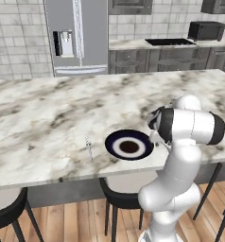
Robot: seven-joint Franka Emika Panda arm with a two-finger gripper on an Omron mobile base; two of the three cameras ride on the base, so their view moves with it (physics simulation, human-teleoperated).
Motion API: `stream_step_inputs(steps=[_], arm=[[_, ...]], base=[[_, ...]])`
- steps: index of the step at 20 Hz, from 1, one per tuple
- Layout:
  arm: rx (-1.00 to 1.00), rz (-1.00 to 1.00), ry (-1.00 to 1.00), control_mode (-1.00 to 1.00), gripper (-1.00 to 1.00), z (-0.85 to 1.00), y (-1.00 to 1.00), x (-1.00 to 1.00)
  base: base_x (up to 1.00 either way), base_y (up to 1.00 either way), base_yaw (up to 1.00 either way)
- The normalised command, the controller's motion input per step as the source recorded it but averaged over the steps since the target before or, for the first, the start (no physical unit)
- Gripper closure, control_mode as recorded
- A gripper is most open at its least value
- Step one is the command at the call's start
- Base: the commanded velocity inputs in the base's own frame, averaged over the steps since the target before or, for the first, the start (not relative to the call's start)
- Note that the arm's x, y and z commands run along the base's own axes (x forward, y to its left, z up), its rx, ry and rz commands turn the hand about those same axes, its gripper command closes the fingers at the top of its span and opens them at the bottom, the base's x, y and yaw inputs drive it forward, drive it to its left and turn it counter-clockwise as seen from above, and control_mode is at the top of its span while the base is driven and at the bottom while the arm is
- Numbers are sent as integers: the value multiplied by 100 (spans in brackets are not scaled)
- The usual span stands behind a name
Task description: Take the fork and place it on the left side of the plate. Then take the spoon and place it on the right side of the plate. Make sure they're directly next to the plate.
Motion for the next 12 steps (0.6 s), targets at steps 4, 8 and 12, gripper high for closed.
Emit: stream_step_inputs(steps=[4,8,12], arm=[[0,-1,-1,-100,-100,55,0,-31],[0,-5,-4,-100,-100,64,0,-41],[0,-8,-4,-100,-100,63,2,-54]], base=[[0,0,0],[0,0,0],[0,0,0]])
